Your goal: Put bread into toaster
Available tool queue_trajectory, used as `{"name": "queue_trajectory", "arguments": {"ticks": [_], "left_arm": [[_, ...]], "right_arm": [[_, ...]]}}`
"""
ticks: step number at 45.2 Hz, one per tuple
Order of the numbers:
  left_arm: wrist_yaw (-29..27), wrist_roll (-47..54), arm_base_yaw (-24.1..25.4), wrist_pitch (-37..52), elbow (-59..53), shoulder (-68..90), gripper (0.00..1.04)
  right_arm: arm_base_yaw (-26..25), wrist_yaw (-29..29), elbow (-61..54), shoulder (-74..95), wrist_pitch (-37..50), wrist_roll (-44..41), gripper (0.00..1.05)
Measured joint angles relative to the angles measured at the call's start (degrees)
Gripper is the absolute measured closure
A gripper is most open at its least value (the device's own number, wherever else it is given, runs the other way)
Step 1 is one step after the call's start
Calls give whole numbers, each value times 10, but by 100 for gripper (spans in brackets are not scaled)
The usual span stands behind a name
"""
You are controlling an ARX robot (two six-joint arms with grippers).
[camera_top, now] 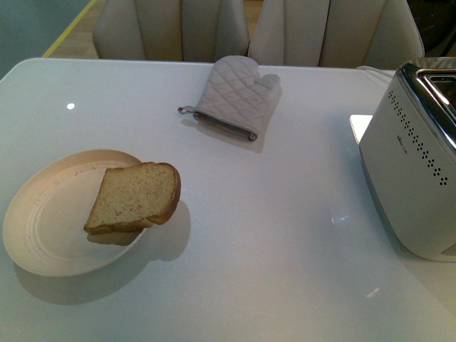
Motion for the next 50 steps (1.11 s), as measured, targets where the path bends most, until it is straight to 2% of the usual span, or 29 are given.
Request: {"name": "queue_trajectory", "arguments": {"ticks": [20, 23, 26, 29, 33, 39, 43, 50], "left_arm": [[0, 0, 0, 0, 0, 0, 7], [68, -87, 15, -83, 31, 42, 7], [103, -183, 23, -93, 52, 96, 7], [120, -241, 34, -56, 72, 153, 7], [141, -271, 51, 22, 106, 251, 7], [161, -277, 76, 213, 175, 532, 7], [142, -272, 79, 289, 219, 705, 7], [105, -251, 95, 327, 290, 948, 7]], "right_arm": [[0, 0, 0, 0, 0, 0, 9], [0, 0, 0, 0, 0, 0, 9], [0, -1, 0, 0, 0, 0, 9], [0, -1, 0, 0, 0, 0, 9], [0, -1, 0, 0, 0, 0, 9], [0, -1, 0, 0, 0, 0, 9], [0, -1, 0, 0, 0, 0, 9], [0, -1, 0, 0, 0, 0, 9]]}}
